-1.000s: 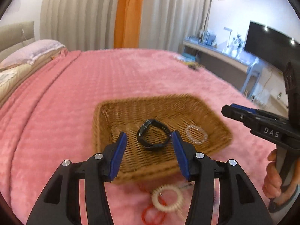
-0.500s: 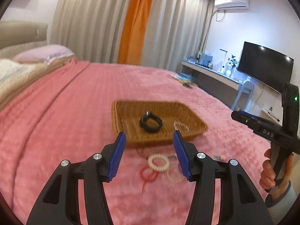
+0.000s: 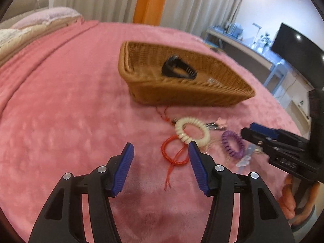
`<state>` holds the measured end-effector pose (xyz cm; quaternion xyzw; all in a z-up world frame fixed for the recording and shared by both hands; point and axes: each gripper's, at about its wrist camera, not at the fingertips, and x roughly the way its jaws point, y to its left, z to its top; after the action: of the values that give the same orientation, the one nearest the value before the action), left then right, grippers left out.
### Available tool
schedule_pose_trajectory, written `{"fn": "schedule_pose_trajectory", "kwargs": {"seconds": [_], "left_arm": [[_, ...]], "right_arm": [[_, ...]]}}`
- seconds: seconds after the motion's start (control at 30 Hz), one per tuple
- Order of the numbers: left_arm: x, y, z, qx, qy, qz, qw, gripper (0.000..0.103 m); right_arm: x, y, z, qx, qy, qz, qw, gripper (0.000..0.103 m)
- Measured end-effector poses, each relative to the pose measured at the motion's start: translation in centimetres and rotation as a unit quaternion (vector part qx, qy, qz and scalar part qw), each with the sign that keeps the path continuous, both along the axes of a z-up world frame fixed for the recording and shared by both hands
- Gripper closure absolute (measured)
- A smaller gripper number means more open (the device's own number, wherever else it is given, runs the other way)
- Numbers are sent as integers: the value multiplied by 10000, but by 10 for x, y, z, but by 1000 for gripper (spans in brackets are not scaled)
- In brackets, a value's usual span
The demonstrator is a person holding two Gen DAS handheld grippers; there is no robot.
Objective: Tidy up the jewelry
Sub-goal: 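Grasp the red cord with the left tool while the right tool grasps the purple coil, then drop the red cord and purple coil into the basket, opening both tools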
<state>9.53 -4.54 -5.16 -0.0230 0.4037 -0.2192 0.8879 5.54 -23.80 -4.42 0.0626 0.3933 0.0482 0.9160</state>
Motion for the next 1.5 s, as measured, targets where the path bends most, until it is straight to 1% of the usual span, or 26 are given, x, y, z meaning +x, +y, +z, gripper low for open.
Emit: {"fn": "schedule_pose_trajectory", "kwargs": {"seconds": [0.07,0.2,0.3,0.37,0.4,0.43,0.5,0.53,0.57,0.6,0.67,0.73,0.8,0.87,0.97,1.1,1.13,1.2,1.37,1.5], "left_arm": [[1,-3,-5,79,93,60,9999,59],[2,-9,-8,203,105,11,9997,59],[2,-15,-13,350,113,-14,9993,59],[-1,-21,-13,539,42,-26,9985,59],[-2,-24,-14,662,2,-38,9978,59],[-4,-29,-14,835,-46,-30,9965,59],[-9,-34,-14,1051,-156,-3,9943,61],[-9,-35,-13,1076,-178,-6,9940,64],[-10,-35,-13,1084,-199,-10,9939,73],[-11,-35,-13,1071,-222,-12,9940,77],[-13,-35,-12,1053,-264,-46,9941,96],[-17,-36,-12,1092,-341,-17,9934,99],[-20,-34,-10,1023,-414,4,9939,100],[-22,-30,-6,898,-500,23,9947,101],[-26,-23,1,675,-638,81,9956,101],[-40,-12,16,204,-1022,-32,9946,101],[-46,-9,23,12,-1177,-120,9930,101],[-58,-5,34,-251,-1421,-280,9891,101],[-71,-11,57,-409,-1772,-346,9827,101],[-72,-8,84,-451,-1989,-260,9786,101]], "right_arm": [[2,5,-4,-116,58,9,9999,61],[10,10,-16,-329,245,-142,9991,61],[10,15,-17,-487,214,-126,9985,61],[11,20,-18,-565,239,-70,9981,70],[12,21,-20,-605,274,-56,9978,72],[12,23,-21,-661,304,-68,9973,76],[11,25,-22,-735,311,-83,9968,81],[10,26,-22,-743,299,-48,9968,87],[9,27,-23,-753,298,-22,9967,91],[9,29,-24,-791,300,12,9964,92],[8,30,-23,-821,259,51,9963,93],[5,31,-21,-815,175,66,9965,94],[1,30,-16,-814,6,-15,9967,94],[-7,27,-9,-670,-211,-8,9975,94],[-14,24,-2,-545,-405,1,9977,94],[-21,23,6,-462,-623,17,9970,94],[-22,23,8,-420,-684,23,9968,94],[-28,21,14,-345,-844,10,9958,94],[-37,16,33,-232,-1192,-95,9926,94],[-36,3,62,-138,-1341,-276,9905,94]]}}
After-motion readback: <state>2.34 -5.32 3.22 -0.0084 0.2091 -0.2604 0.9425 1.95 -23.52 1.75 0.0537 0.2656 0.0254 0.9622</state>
